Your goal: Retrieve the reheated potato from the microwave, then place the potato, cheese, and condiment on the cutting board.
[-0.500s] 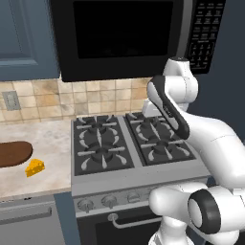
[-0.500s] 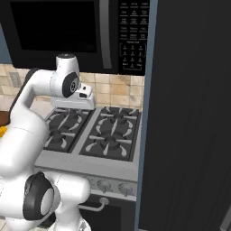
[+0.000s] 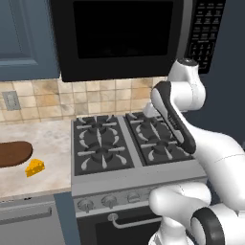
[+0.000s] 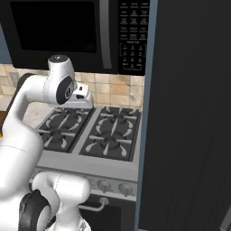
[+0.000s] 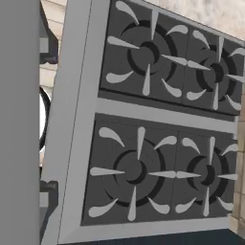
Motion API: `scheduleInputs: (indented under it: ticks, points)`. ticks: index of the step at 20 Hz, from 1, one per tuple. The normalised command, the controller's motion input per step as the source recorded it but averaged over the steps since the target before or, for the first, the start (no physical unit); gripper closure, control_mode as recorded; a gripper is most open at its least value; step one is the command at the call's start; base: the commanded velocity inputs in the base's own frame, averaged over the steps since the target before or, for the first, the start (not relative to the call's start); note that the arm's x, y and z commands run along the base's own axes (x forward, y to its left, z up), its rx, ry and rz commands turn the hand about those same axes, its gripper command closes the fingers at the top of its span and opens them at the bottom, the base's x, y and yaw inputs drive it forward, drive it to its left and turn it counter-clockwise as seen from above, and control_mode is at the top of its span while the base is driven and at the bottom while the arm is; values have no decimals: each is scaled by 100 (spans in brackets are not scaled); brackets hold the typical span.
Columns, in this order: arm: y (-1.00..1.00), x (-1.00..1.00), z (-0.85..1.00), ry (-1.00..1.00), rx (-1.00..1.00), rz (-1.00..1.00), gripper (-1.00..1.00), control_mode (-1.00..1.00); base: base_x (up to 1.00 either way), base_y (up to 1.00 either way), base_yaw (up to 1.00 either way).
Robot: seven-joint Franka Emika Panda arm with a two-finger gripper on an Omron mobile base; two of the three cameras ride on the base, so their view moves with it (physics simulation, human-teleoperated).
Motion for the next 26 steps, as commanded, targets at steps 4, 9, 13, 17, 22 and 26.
scheduleInputs:
  ticks: [4,9,13,17,22,26]
  points:
    - [0,-26,24,-24,1,0,-100,-100,0,0,0]
    - [-6,-8,48,-7,1,0,-100,-100,0,0,0]
    - [-14,-4,57,-18,0,0,-100,-100,0,0,0]
    - [-21,-1,52,-31,0,0,-100,-100,0,0,0]
    - [-24,0,57,-23,0,-1,-100,-100,0,0,0]
    - [-27,2,61,-6,0,-8,-100,-100,0,0,0]
